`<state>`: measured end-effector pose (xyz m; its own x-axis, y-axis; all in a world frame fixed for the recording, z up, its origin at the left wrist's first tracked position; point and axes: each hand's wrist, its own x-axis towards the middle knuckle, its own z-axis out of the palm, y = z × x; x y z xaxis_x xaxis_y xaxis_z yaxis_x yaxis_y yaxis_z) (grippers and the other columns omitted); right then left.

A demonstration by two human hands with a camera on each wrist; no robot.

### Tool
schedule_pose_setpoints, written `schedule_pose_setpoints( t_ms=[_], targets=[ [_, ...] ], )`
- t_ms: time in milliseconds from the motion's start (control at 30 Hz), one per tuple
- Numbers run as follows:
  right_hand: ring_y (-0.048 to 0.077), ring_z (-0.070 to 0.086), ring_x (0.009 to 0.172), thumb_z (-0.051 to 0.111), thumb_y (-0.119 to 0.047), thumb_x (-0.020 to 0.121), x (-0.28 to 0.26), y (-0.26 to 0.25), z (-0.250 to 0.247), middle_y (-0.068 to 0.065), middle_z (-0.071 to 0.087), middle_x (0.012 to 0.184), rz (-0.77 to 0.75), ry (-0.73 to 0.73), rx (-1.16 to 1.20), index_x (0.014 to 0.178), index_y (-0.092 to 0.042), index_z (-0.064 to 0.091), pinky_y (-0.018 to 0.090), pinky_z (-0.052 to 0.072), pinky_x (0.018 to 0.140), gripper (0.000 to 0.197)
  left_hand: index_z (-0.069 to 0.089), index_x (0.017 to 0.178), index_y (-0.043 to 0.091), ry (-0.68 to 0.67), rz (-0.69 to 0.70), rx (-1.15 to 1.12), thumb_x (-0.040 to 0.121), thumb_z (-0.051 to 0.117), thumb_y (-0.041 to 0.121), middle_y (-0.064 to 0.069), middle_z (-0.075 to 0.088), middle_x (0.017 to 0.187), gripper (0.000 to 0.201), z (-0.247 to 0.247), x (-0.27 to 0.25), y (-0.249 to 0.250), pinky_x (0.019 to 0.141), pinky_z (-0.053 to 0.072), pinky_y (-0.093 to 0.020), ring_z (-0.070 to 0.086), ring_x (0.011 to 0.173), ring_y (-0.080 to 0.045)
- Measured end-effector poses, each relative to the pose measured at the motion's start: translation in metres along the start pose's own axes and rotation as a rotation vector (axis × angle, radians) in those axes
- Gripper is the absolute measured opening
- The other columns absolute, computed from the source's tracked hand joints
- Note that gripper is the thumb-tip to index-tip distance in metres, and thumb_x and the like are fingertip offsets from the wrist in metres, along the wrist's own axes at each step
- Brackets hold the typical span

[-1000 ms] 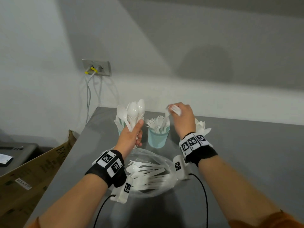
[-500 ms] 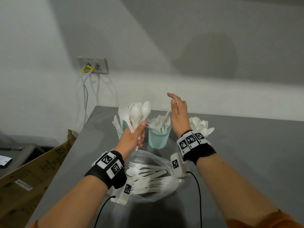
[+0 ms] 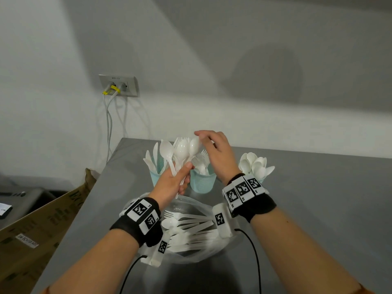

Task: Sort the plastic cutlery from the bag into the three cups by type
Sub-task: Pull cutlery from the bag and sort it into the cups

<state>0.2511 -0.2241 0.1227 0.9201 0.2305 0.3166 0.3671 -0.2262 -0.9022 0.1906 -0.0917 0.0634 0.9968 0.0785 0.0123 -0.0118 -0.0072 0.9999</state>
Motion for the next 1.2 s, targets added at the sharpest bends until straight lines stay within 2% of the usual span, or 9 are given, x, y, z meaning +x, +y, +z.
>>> schedule_pose_setpoints(
  t_ms=[133, 267, 433, 533, 633, 733, 900, 1067, 1200],
  targets=[
    [0.009, 0.048, 0.08, 0.058, -0.019, 0.091, -0.004, -0.009, 0.001, 0.003, 0.052, 0.1, -0.054, -0.123, -0.08, 0.102, -0.032, 0.068, 0.007, 0.038, 0.075, 0.02, 0.058, 0.087, 0.017, 0.007, 0.037, 0.1, 0.091, 0.055, 0.04, 0.001, 0.055, 0.063, 0.023, -0.002, 0.0, -0.007, 0.048, 0.044, -0.019, 0.045, 0.045, -0.009],
    [0.012, 0.051, 0.09, 0.059, -0.014, 0.089, -0.005, -0.011, -0.006, 0.0, 0.061, 0.096, -0.081, -0.14, -0.106, 0.093, -0.029, 0.068, 0.012, 0.037, 0.072, 0.018, 0.059, 0.089, 0.016, -0.006, 0.065, 0.179, 0.09, 0.058, 0.037, 0.002, 0.061, 0.065, 0.022, -0.005, -0.004, -0.009, 0.052, 0.046, -0.018, 0.052, 0.045, -0.008],
    [0.002, 0.049, 0.078, 0.064, -0.015, 0.087, -0.007, -0.018, -0.012, -0.011, 0.058, 0.087, -0.083, -0.201, -0.12, 0.101, -0.024, 0.068, 0.017, 0.041, 0.076, 0.017, 0.057, 0.096, 0.014, 0.036, 0.06, 0.219, 0.088, 0.061, 0.039, 0.003, 0.058, 0.063, 0.027, -0.006, -0.004, -0.01, 0.054, 0.046, -0.024, 0.05, 0.047, -0.009],
    [0.012, 0.049, 0.089, 0.064, -0.018, 0.087, -0.006, -0.016, -0.015, -0.007, 0.053, 0.093, -0.099, -0.268, -0.209, 0.114, -0.034, 0.064, 0.02, 0.041, 0.084, 0.031, 0.055, 0.1, 0.017, 0.04, 0.062, 0.248, 0.09, 0.061, 0.035, 0.002, 0.057, 0.066, 0.021, -0.007, -0.004, -0.01, 0.053, 0.045, -0.023, 0.048, 0.047, -0.008],
    [0.019, 0.045, 0.098, 0.062, -0.023, 0.088, -0.006, -0.017, -0.018, -0.007, 0.047, 0.093, -0.074, -0.364, -0.305, 0.109, -0.045, 0.06, 0.029, 0.039, 0.094, 0.031, 0.053, 0.094, 0.018, 0.035, 0.05, 0.281, 0.089, 0.063, 0.031, 0.001, 0.056, 0.067, 0.017, -0.011, -0.004, -0.012, 0.051, 0.045, -0.022, 0.048, 0.047, -0.009],
    [0.015, 0.043, 0.095, 0.064, -0.022, 0.087, -0.007, -0.021, -0.022, -0.006, 0.045, 0.093, -0.027, -0.387, -0.287, 0.1, -0.038, 0.062, 0.026, 0.038, 0.091, 0.021, 0.055, 0.098, 0.012, 0.014, 0.032, 0.323, 0.088, 0.065, 0.032, 0.001, 0.057, 0.069, 0.025, -0.014, -0.004, -0.014, 0.054, 0.047, -0.026, 0.051, 0.051, -0.011],
    [0.001, 0.047, 0.076, 0.065, -0.018, 0.086, -0.007, -0.028, -0.02, -0.003, 0.047, 0.092, 0.037, -0.373, -0.208, 0.091, -0.023, 0.065, 0.005, 0.037, 0.071, 0.007, 0.057, 0.103, 0.016, -0.008, 0.06, 0.332, 0.086, 0.068, 0.031, 0.006, 0.059, 0.074, 0.025, -0.011, -0.009, -0.013, 0.052, 0.048, -0.02, 0.055, 0.05, -0.004],
    [0.003, 0.05, 0.069, 0.061, -0.018, 0.089, -0.003, -0.028, -0.02, -0.005, 0.058, 0.082, 0.2, -0.336, -0.002, 0.087, -0.016, 0.064, 0.011, 0.038, 0.06, 0.003, 0.053, 0.11, 0.02, -0.032, 0.081, 0.285, 0.088, 0.065, 0.025, 0.008, 0.058, 0.08, 0.026, -0.006, -0.014, -0.009, 0.052, 0.047, -0.015, 0.056, 0.05, -0.004],
    [0.008, 0.049, 0.066, 0.054, -0.021, 0.093, -0.004, -0.027, -0.016, -0.005, 0.057, 0.076, 0.229, -0.226, 0.099, 0.092, -0.012, 0.061, 0.023, 0.039, 0.063, 0.012, 0.05, 0.12, 0.02, -0.006, 0.097, 0.314, 0.089, 0.064, 0.028, 0.007, 0.059, 0.089, 0.034, -0.003, -0.011, -0.01, 0.051, 0.048, -0.017, 0.056, 0.06, -0.007]
  ],
)
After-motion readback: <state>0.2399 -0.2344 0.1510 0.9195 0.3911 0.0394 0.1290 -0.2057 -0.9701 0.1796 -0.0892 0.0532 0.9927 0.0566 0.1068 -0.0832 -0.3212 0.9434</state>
